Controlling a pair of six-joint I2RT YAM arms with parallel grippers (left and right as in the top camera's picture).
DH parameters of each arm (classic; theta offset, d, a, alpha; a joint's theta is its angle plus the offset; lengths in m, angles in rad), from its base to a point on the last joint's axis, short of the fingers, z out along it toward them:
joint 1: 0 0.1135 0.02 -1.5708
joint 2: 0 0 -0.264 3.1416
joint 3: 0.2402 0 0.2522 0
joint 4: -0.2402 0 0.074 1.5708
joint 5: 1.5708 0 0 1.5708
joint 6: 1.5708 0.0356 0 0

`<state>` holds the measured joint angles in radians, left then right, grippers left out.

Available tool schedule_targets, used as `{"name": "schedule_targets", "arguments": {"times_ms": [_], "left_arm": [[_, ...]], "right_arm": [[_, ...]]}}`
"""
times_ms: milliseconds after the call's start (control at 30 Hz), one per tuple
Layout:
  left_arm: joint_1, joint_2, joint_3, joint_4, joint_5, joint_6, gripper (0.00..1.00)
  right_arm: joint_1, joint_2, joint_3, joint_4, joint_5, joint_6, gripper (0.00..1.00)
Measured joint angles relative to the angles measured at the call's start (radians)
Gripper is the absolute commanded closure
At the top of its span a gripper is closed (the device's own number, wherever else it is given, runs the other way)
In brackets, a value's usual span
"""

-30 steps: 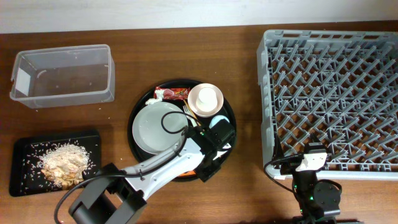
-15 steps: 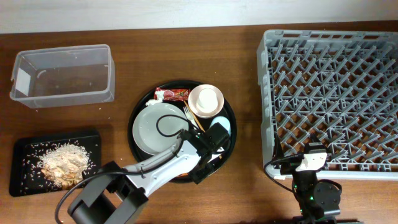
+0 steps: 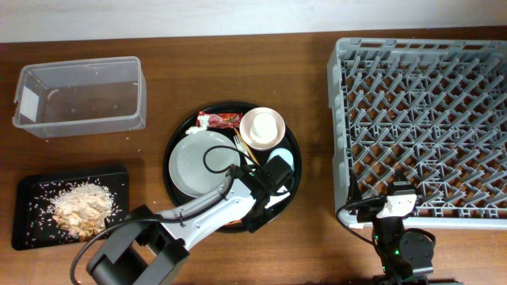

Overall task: Sort waste into correct bins and load items into the dishwasher rack
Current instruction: 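Reach to the carrot and grasp it with the left gripper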

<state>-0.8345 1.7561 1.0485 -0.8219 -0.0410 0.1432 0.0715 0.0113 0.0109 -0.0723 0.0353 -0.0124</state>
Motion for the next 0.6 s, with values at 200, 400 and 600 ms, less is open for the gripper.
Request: {"name": "schedule_targets", "arguments": {"times_ms": [200,400,600], "left_arm": [[0.0,0.0,0.0,0.001,0.016,0.017,0.67],[-0.001,0.0,-0.002,0.008,0.015,0.037,0.84],[-0.002,0.0,0.012,-0.019,0.009,0.036,0.85]], "right_arm": [[0.0,0.0,0.0,0.0,0.0,-0.001,0.01],[0.0,0.0,0.0,0.0,0.0,0.0,0.01],[0.0,0.0,0.0,0.0,0.0,0.0,0.01]]}}
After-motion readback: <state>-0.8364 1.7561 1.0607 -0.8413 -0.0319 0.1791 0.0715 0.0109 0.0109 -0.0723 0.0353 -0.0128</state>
